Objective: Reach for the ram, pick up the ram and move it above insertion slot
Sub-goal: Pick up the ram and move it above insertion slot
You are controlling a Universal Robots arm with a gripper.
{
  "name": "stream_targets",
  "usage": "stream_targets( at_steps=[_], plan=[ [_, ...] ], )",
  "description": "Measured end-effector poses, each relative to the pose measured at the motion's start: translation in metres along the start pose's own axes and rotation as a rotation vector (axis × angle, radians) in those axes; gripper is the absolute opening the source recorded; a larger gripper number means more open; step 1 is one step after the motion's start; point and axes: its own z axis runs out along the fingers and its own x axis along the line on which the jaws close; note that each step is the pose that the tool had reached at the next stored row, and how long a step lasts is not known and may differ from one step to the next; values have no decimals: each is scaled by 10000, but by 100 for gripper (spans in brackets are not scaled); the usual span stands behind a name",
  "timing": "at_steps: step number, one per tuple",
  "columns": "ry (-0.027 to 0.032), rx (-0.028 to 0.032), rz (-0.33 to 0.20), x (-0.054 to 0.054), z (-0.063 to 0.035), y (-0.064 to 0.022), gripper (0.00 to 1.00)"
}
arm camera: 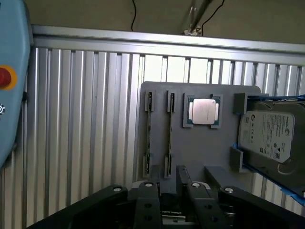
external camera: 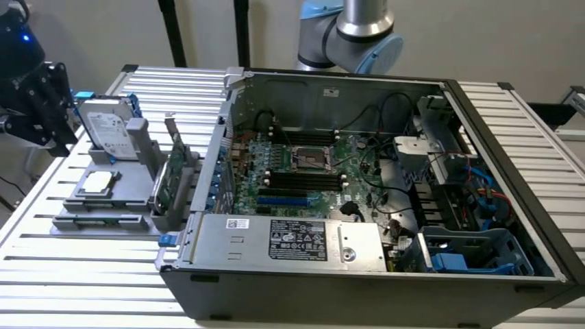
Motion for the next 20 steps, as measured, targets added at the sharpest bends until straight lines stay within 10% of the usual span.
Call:
stream_targets(
  at_steps=[20],
  plan=[
    [1,-2,14,301,333,-123,36]
  ],
)
